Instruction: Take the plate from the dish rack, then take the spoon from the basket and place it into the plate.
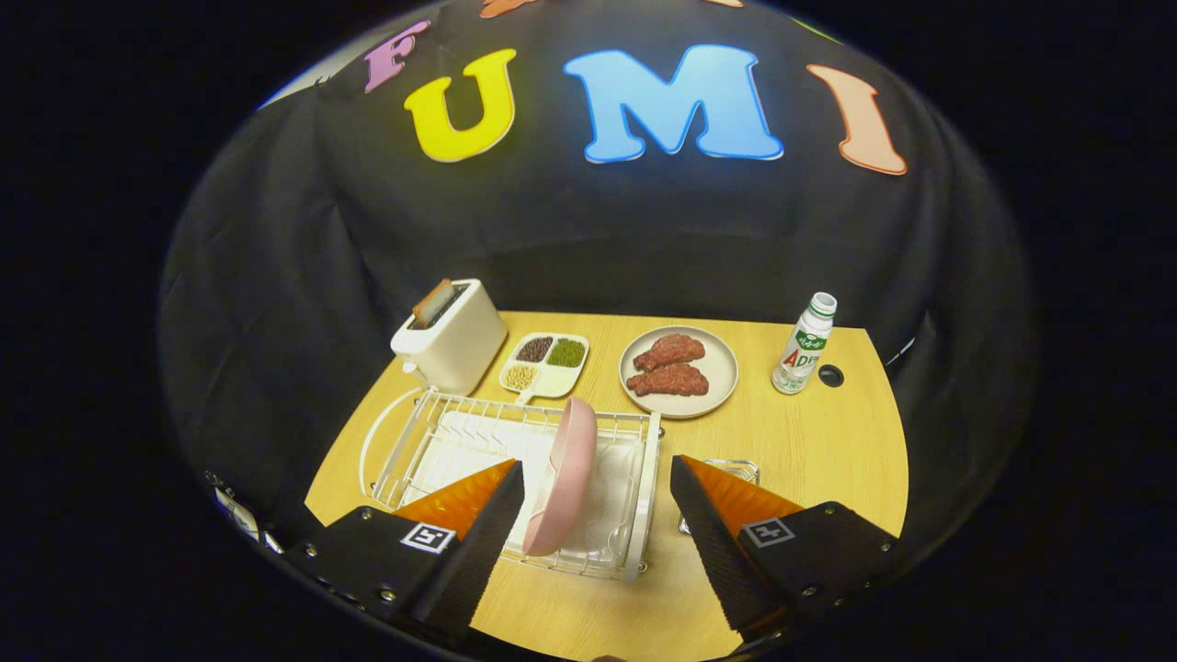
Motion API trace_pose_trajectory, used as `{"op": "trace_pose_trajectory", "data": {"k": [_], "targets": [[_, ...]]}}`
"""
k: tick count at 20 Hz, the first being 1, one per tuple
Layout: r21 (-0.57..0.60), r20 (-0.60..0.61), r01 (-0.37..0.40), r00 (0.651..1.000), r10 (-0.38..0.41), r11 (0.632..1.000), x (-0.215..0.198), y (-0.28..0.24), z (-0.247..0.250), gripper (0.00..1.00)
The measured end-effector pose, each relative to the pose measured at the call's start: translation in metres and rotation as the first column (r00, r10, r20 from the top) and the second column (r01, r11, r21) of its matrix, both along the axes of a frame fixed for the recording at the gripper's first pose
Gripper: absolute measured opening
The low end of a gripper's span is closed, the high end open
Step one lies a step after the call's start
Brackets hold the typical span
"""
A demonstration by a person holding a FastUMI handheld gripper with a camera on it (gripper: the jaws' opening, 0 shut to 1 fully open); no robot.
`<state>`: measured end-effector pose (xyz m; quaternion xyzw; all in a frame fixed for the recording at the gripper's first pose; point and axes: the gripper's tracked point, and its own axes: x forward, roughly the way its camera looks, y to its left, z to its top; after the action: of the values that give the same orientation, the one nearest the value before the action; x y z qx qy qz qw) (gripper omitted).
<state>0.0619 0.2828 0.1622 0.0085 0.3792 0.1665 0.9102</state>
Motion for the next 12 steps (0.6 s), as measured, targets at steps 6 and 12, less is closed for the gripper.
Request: {"op": "trace_pose_trajectory", "data": {"k": [6, 12], "targets": [[-0.061, -0.186, -0.001, 0.982, -0.011, 0.998, 0.033, 0.019, -0.035, 0.98], [-0.088, -0.349, 0.039, 0.935, -0.067, 0.995, 0.047, 0.025, -0.078, 0.98]]}}
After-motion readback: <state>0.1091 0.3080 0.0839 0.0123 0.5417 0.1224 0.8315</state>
